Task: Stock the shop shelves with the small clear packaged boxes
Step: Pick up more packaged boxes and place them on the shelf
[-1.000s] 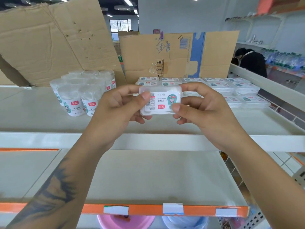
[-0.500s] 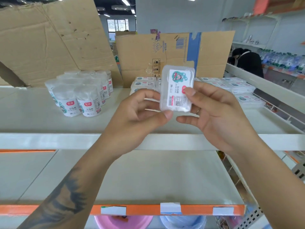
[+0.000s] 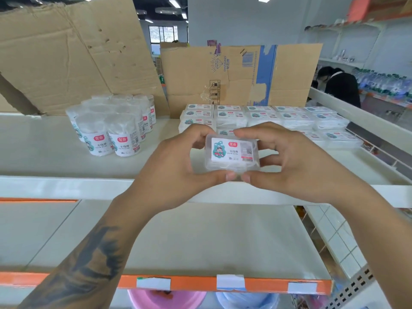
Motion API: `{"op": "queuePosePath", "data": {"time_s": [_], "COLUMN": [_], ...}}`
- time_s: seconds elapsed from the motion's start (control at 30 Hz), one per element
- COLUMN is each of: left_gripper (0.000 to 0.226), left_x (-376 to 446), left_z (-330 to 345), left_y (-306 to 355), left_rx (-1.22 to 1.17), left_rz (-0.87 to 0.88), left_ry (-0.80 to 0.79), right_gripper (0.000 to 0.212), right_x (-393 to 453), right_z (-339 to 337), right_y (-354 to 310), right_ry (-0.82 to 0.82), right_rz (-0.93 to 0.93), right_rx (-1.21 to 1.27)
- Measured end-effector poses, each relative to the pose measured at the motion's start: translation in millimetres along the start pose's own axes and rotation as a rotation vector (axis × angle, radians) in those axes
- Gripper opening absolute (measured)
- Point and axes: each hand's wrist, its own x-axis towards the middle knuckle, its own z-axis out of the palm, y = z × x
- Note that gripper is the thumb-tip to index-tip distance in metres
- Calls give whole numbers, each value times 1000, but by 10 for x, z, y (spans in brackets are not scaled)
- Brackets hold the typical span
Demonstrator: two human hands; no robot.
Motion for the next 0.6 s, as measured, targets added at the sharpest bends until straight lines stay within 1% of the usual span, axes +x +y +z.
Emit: {"op": "queuePosePath", "data": {"time_s": [0.07, 0.1, 0.17, 0.23, 0.33, 0.4, 0.6], "left_gripper": [69, 73, 80, 80, 68, 65, 58], "left_x": [26, 36, 10, -78, -212, -240, -242], "left_z": [0, -2, 21, 84, 203, 238, 280], "left_y": [0, -6, -6, -35, -155, -232, -269], "left_rx": [113, 221, 465, 633, 718, 750, 750], "left_rz": [-18, -26, -78, -120, -51, -9, 41], "left_ry": [22, 35, 47, 66, 104, 133, 223], "right_gripper": [66, 66, 60, 54, 52, 52, 51], "right_x": [90, 158, 310, 475, 661, 718, 730], "right_z": [-36, -61, -114, -142, -157, -144, -75], "right_y": [2, 6, 47, 135, 300, 393, 582], "right_ry": [-5, 4, 47, 91, 122, 133, 122], "right_rz": [-33, -46, -54, -40, 3, 26, 85], "right_rx": [-146, -188, -208, -216, -257, -287, -339]}}
